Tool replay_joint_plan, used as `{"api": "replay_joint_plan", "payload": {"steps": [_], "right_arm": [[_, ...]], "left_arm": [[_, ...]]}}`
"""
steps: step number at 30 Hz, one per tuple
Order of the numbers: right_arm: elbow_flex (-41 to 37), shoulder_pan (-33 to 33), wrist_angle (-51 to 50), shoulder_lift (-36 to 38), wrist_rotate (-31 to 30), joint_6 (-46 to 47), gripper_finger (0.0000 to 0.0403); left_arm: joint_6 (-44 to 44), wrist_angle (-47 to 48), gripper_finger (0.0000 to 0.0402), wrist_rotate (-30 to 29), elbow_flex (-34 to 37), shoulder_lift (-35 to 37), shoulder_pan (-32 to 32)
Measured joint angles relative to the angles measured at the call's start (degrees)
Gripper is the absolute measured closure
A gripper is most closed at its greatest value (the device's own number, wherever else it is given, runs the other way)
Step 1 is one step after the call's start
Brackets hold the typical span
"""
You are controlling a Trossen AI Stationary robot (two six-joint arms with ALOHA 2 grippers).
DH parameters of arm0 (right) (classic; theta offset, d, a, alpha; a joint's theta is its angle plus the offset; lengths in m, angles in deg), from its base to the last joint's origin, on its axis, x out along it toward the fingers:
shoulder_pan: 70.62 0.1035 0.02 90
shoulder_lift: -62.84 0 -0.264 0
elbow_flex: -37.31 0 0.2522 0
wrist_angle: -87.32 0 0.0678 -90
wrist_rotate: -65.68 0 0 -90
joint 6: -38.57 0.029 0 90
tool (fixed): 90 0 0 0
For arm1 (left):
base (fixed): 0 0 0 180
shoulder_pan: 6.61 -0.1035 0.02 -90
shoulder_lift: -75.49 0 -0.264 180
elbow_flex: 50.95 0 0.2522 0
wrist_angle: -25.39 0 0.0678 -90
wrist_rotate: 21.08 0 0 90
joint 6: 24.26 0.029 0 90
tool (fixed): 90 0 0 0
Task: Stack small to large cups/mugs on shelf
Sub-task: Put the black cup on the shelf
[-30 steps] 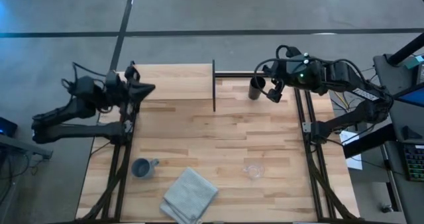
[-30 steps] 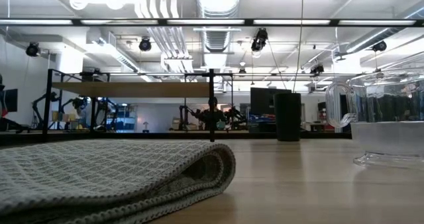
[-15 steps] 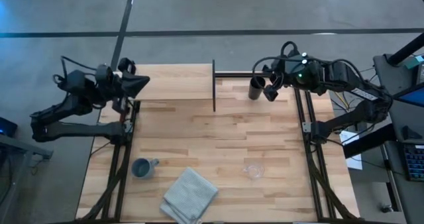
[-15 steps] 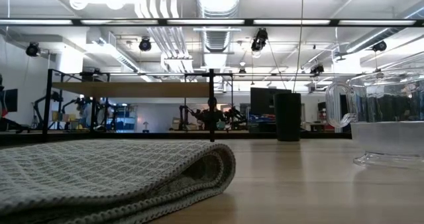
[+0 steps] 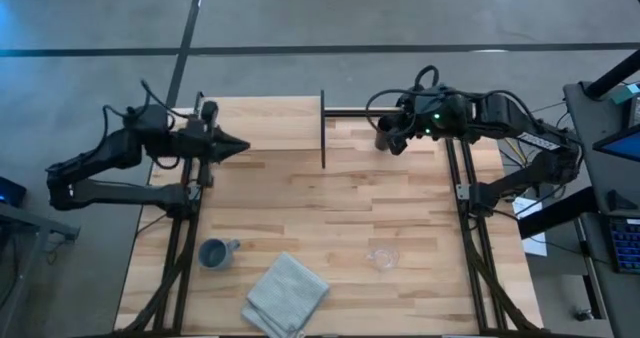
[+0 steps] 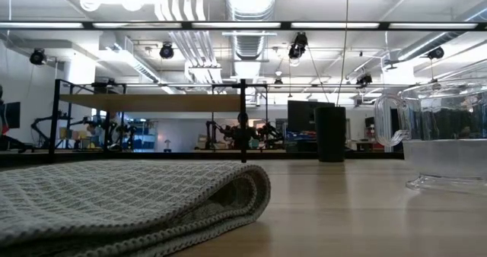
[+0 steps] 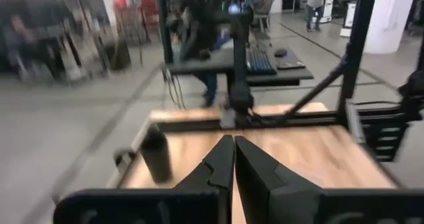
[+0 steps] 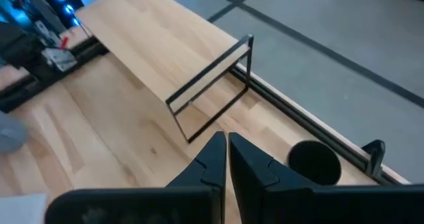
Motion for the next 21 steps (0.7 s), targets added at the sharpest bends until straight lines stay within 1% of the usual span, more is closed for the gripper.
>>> {"api": "replay_joint_plan", "payload": {"steps": [3, 7, 13, 17, 21], "right_arm": [[0.0, 0.01, -1.15, -1.49, 0.09, -0.11, 0.039], [0.0, 0.0, -2.39, -3.35, 1.33, -0.63, 0.039], [0.0, -0.66, -4.91, -5.75, 1.27, -6.83, 0.039], [0.0, -3.02, -8.81, -7.12, 1.07, -7.61, 0.039], [0.0, -6.25, -14.5, -8.4, 0.87, -9.66, 0.039]], "left_arm": [[5.15, -6.54, 0.0402, -0.96, 0.02, -1.33, 0.0], [5.74, -11.81, 0.0402, -2.74, -0.04, -2.02, 0.0], [3.64, -12.21, 0.0402, -6.02, -0.05, -2.46, 0.0], [0.08, -12.46, 0.0402, -7.12, -0.02, -3.12, -0.04], [-0.22, -12.43, 0.0402, -7.1, -0.02, -3.99, -0.02]]}}
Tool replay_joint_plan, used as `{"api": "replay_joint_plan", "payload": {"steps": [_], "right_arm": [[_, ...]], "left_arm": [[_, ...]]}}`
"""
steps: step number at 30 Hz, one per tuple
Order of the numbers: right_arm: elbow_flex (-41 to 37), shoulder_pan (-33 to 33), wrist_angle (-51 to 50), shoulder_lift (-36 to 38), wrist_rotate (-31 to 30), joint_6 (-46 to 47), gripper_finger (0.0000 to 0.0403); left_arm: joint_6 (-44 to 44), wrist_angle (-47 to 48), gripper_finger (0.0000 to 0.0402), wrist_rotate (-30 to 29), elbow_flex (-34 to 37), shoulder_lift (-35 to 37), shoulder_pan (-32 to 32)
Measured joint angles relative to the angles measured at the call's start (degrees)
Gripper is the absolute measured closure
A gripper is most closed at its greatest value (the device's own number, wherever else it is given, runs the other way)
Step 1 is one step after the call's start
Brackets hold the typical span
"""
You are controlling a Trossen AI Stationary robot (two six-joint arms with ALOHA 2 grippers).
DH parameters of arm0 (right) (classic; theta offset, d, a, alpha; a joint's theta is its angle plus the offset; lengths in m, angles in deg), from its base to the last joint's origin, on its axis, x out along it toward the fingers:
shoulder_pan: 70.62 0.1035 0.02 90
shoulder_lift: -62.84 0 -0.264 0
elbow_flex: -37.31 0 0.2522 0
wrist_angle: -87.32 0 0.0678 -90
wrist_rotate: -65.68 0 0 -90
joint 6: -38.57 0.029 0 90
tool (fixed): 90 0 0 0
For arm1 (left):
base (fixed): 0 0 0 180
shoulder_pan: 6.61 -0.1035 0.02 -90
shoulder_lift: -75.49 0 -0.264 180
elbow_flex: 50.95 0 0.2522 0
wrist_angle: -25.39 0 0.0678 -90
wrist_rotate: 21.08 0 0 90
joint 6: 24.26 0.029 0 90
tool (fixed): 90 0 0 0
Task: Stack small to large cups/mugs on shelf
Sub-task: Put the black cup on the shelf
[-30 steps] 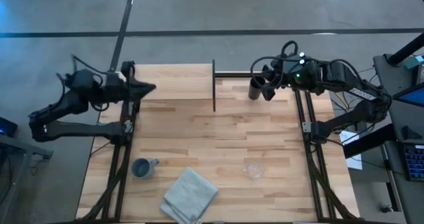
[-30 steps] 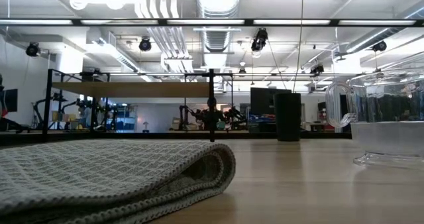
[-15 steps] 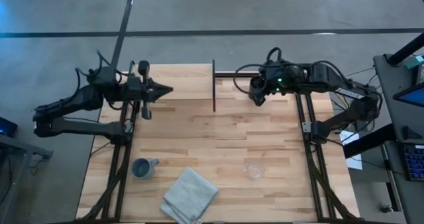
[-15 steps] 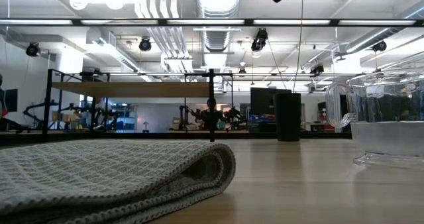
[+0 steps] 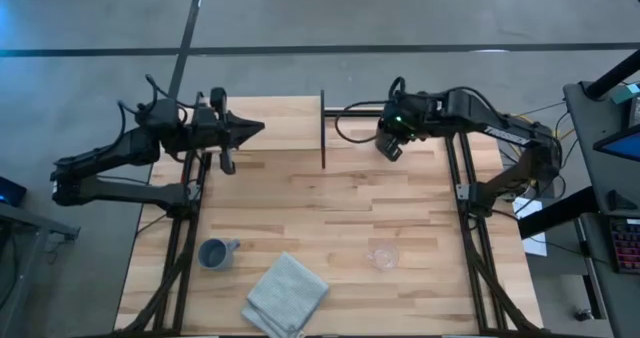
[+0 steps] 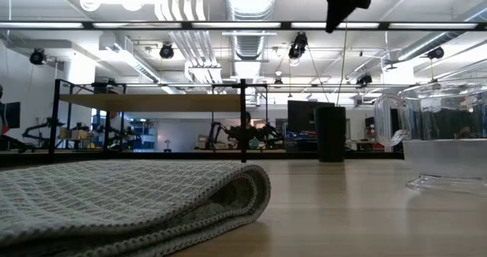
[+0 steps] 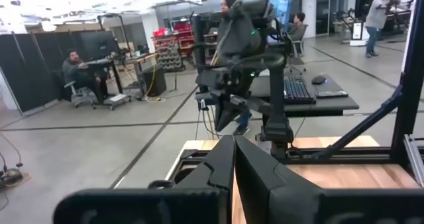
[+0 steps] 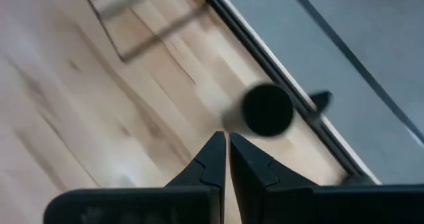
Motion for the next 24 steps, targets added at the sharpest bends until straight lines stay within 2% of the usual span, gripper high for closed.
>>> {"api": "replay_joint_plan", "payload": {"steps": [9, 24], "right_arm": [[0.0, -7.43, -2.36, -5.76, 0.47, -14.39, 0.039], [-0.02, -12.59, -6.59, -14.23, 0.48, -16.53, 0.039]], "left_arm": [[-1.26, -2.87, 0.0402, 0.0, -0.77, -1.35, 0.0], [-1.19, -2.71, 0.0402, -0.04, -1.73, -0.13, -0.02]]}}
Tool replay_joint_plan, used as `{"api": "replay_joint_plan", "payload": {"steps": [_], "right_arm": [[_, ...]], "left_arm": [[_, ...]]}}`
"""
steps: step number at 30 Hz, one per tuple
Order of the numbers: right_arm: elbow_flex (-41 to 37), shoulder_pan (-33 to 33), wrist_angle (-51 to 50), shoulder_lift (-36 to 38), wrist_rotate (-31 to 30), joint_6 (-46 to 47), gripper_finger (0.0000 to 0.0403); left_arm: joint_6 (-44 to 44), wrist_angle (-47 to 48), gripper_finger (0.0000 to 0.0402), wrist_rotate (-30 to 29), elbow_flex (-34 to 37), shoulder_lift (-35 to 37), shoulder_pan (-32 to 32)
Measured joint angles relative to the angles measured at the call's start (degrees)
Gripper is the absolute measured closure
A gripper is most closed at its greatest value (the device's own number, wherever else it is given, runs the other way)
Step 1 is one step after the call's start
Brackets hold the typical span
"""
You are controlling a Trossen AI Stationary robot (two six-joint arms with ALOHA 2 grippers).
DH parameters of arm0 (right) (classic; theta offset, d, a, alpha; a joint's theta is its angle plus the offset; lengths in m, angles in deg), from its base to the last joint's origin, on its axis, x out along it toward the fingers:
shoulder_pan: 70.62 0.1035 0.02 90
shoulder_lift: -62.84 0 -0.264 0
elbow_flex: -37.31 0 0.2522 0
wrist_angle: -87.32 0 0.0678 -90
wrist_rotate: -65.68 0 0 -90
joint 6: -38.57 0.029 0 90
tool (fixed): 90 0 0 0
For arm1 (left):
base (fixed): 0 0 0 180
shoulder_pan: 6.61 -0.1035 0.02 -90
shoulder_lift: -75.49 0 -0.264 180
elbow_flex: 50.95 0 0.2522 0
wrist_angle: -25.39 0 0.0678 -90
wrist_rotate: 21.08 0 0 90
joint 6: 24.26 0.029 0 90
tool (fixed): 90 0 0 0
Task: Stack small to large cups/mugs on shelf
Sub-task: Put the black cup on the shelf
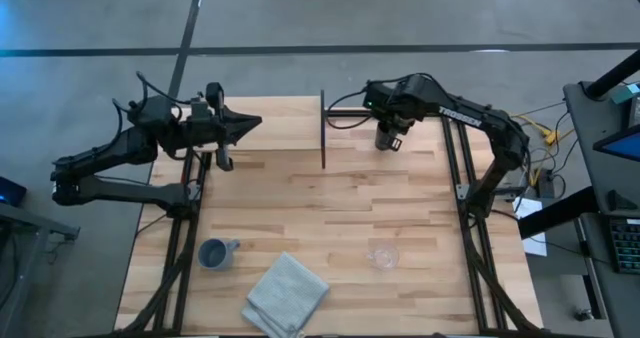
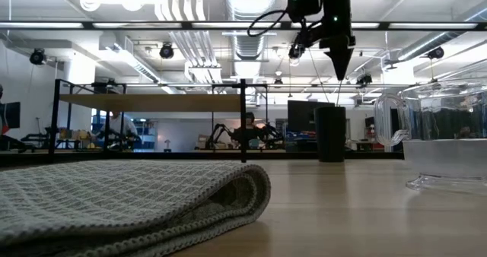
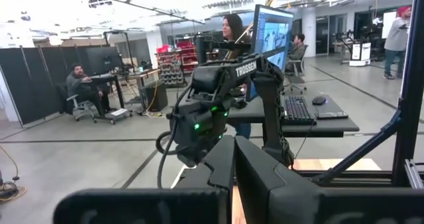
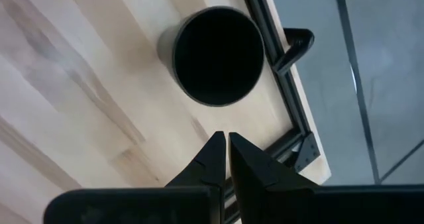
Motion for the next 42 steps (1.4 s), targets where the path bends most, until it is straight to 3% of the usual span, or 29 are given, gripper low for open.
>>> {"api": "replay_joint_plan", "payload": {"steps": [22, 35, 42], "right_arm": [[0.0, 0.13, 0.2, 3.24, 1.28, 3.48, 0.039], [0.02, 0.24, 0.88, 7.06, 1.67, 4.09, 0.039], [0.02, 0.27, 5.85, 7.45, 9.99, 8.09, 0.039]], "left_arm": [[1.63, 0.3, 0.0402, -0.13, 0.35, -7.33, -0.05], [1.8, -0.04, 0.0402, -0.15, 0.37, -3.5, -0.07], [1.79, -0.05, 0.0402, -0.13, 0.37, -5.72, -0.07]]}}
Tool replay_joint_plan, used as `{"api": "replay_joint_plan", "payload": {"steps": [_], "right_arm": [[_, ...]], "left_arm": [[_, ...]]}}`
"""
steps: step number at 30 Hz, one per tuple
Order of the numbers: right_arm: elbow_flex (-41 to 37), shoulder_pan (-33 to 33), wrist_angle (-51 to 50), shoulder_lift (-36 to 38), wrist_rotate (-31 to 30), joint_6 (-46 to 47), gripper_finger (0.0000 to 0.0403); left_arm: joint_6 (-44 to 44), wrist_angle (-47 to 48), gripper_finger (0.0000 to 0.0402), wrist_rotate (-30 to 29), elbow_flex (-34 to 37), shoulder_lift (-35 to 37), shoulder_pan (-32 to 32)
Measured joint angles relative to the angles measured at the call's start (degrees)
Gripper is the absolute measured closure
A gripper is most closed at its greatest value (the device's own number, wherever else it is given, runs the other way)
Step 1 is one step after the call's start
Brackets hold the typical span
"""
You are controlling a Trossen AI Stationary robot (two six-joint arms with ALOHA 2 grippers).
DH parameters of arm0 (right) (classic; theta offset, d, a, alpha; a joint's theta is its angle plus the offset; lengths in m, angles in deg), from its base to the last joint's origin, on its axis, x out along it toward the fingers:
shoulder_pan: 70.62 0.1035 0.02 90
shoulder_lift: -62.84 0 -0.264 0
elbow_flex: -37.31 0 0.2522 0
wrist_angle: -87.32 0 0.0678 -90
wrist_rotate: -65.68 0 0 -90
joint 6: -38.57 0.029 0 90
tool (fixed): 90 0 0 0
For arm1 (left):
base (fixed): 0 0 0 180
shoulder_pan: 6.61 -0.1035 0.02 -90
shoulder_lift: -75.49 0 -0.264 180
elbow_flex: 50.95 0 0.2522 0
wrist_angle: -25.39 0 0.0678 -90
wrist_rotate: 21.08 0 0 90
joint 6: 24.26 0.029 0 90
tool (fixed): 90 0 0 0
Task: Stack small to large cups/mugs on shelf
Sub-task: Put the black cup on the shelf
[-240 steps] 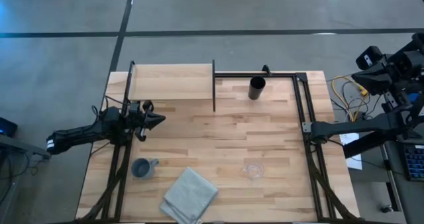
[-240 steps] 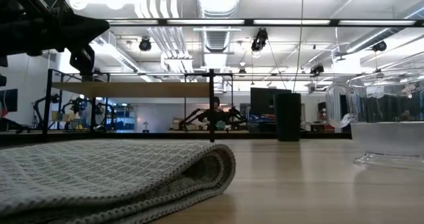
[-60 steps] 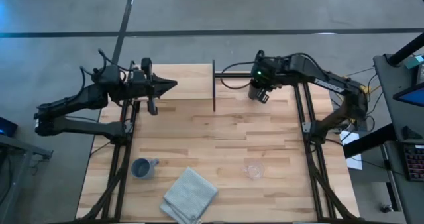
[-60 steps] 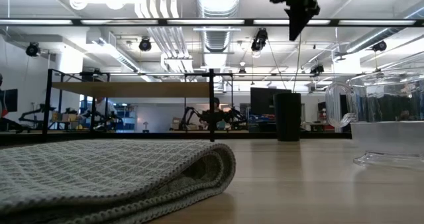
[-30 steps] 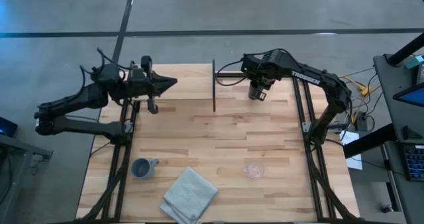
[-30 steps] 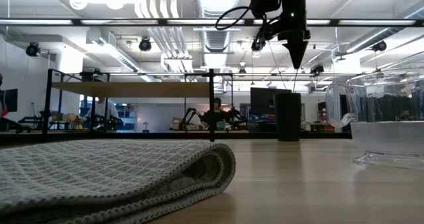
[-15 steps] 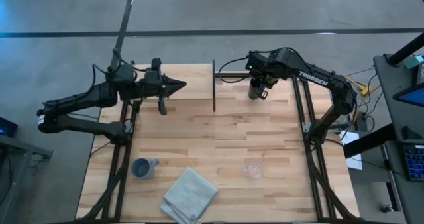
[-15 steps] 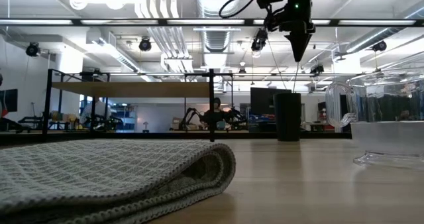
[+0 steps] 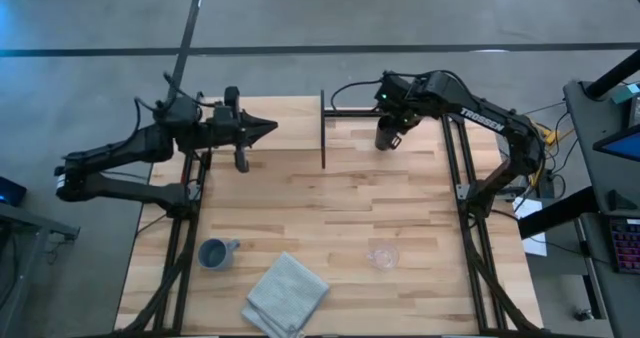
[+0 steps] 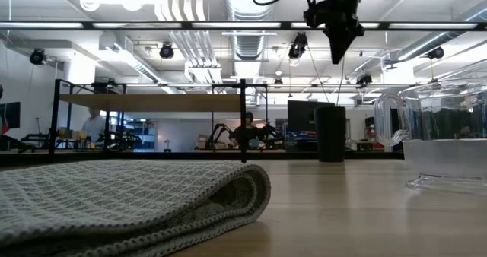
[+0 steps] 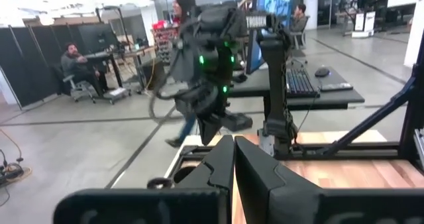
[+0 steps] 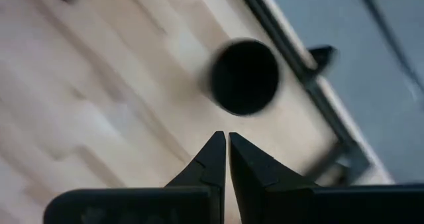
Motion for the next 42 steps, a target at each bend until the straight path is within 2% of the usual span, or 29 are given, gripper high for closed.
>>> {"api": "replay_joint_plan", "payload": {"steps": [4, 7, 12, 15, 17, 20, 24, 27, 30, 36, 42], "right_arm": [[0.0, 0.26, 8.5, 0.08, 4.89, 0.53, 0.039], [0.94, 0.58, 11.17, 0.1, 5.46, 1.05, 0.039], [5.88, 0.6, 11.6, 0.22, 3.06, 1.01, 0.039], [9.11, 0.6, 11.66, 0.2, -1.23, 0.89, 0.039], [11.9, 0.56, 12.05, -0.1, -1.52, -0.03, 0.039], [15.93, 0.78, 12.71, -0.32, -1.52, 0.14, 0.039], [19.12, 0.95, 13.31, -0.32, -1.57, -1.64, 0.039], [20.2, 0.95, 14.15, -0.36, -3.8, -3.97, 0.039], [20.87, 0.93, 16.49, -0.36, -6.02, -3.29, 0.039], [20.87, 0.99, 23.26, -0.36, -6.1, -0.92, 0.039], [20.79, 1.23, 21.63, -0.36, -5.53, 1.37, 0.039]], "left_arm": [[0.0, 0.01, 0.0402, 0.0, 0.0, -2.53, 0.0], [-0.32, -0.09, 0.0402, -0.24, 0.0, -5.19, 0.0], [-6.18, -7.4, 0.0402, -16.34, 0.07, -9.91, -1.36], [-6.25, -10.28, 0.0402, -21.34, -0.02, -13.25, -1.38], [-5.51, -10.72, 0.0402, -21.72, -0.02, -15.78, -1.4], [0.21, -12.15, 0.0402, -22.41, 0.0, -19.03, -1.53], [9.47, -23.61, 0.0402, -22.7, 0.0, -20.74, -1.5], [18.39, -31.4, 0.0402, -22.73, -0.04, -20.75, -1.46], [24.91, -34.91, 0.0402, -22.75, -0.04, -20.64, -1.51], [25.2, -35.94, 0.0402, -22.77, -0.04, -21.23, -1.51], [25.2, -35.85, 0.0402, -22.75, -0.02, -23.98, -1.51]]}}
